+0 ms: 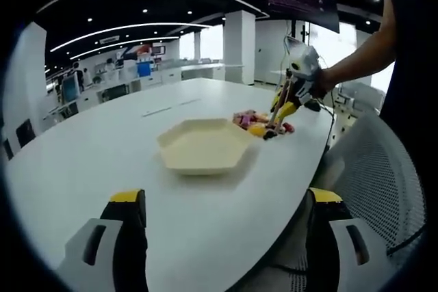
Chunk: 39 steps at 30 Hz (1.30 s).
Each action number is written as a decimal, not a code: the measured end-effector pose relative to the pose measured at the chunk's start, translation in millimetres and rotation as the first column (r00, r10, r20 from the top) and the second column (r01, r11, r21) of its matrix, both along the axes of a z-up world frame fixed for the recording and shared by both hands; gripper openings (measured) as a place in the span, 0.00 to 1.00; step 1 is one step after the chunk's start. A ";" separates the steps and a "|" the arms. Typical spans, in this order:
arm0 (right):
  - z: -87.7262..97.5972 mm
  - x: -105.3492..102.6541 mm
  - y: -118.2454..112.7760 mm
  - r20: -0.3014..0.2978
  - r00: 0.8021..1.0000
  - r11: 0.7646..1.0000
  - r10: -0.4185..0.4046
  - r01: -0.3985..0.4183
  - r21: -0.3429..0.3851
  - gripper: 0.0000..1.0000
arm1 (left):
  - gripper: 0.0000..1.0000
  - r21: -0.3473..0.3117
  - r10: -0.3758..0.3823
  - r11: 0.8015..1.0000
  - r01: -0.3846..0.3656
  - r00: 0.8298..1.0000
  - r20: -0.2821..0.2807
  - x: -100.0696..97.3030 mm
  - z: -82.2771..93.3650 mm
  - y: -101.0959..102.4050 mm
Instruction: Place the target food into the container with the food tongs after gripping and lifting it, then release it inside without dropping or visibly crushing the food.
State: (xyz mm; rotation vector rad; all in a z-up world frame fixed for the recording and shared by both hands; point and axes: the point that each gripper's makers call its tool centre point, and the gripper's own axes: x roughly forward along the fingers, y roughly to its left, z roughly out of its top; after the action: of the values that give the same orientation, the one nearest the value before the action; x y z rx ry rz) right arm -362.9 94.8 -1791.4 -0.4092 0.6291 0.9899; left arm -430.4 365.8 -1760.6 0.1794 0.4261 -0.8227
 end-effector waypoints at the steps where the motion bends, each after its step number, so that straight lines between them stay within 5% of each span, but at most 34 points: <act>1: -1.7 0.9 -0.2 -0.001 1.000 1.000 0.002 -0.002 -0.004 0.20 | 0.94 0.001 0.001 1.000 -0.001 1.000 -0.002 0.1 -0.2 0.1; 15: -14.3 5.3 -5.7 -0.050 0.998 1.000 -0.026 0.026 -0.011 0.19 | 0.92 0.001 0.024 1.000 -0.024 1.000 -0.011 3.0 -1.0 2.1; 28: -14.2 1.2 4.0 -0.037 0.998 0.998 0.055 -0.056 -0.041 0.18 | 0.91 0.020 0.023 1.000 -0.023 0.999 -0.025 2.7 -5.7 2.3; 39: -15.4 0.2 2.1 -0.101 0.995 0.997 -0.010 0.002 -0.077 0.16 | 0.90 0.033 0.026 0.999 -0.025 0.999 -0.037 2.1 -8.6 2.7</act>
State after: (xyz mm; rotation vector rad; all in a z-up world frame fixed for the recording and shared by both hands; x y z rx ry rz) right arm -362.7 96.8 -1806.8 -0.4266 0.7612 0.9875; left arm -428.3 368.5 -1769.2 0.1887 0.4765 -0.7955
